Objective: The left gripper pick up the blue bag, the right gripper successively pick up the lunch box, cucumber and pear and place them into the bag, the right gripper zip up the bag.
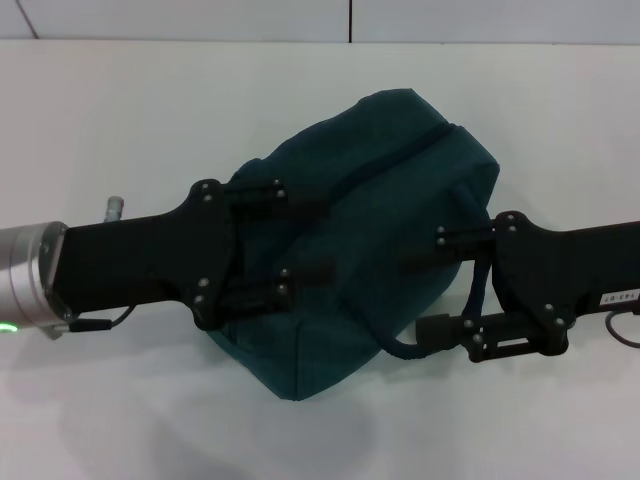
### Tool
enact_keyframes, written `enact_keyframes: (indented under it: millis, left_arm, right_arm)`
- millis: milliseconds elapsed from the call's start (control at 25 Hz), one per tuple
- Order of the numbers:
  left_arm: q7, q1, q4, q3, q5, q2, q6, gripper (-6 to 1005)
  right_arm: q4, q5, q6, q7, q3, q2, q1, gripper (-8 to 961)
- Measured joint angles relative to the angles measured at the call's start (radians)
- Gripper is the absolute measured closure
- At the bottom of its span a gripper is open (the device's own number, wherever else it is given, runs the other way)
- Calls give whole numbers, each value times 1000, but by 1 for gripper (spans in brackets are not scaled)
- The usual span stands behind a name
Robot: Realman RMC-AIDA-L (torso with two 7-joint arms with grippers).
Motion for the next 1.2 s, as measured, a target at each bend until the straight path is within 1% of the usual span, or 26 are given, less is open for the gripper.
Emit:
enact_keyframes:
  millis: [1200]
  left_arm:
    - [0, 8, 0, 3, -2, 0, 0, 429]
  right_arm:
    - [0, 0, -1, -6, 0, 2, -5, 318]
